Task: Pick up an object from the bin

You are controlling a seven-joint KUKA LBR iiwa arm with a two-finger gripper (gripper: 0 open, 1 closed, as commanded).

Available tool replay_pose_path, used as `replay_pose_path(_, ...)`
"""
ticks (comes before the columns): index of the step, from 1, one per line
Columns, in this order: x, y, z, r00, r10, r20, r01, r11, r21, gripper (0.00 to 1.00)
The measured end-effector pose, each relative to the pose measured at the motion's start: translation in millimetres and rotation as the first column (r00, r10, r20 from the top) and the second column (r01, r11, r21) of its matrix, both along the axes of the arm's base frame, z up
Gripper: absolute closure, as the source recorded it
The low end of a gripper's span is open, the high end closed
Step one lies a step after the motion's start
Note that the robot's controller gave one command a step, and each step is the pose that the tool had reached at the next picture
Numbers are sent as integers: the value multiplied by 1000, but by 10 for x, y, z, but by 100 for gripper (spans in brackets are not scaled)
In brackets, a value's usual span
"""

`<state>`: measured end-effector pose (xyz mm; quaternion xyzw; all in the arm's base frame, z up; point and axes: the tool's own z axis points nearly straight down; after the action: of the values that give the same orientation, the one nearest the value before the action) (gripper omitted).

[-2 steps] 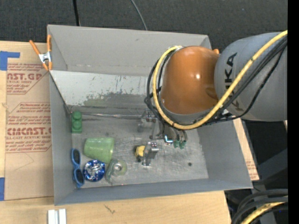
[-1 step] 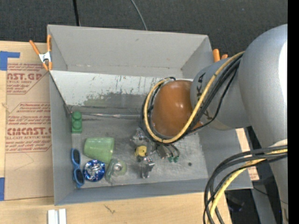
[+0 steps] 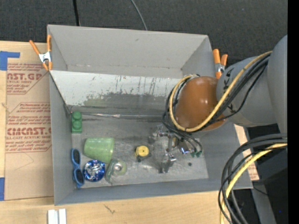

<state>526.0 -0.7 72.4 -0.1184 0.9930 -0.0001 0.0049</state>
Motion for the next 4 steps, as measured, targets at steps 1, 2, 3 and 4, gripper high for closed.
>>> replay_pose_path(1,300,814,27,988,152,-3,-152,988,1,0)
replay_pose_path(2,304,795,52,989,148,-6,-148,989,1,100)
replay_pose_path(3,291,788,28,989,148,-8,-148,989,0,0)
replay_pose_path(4,85,30,11,999,53,4,-53,999,3,0)
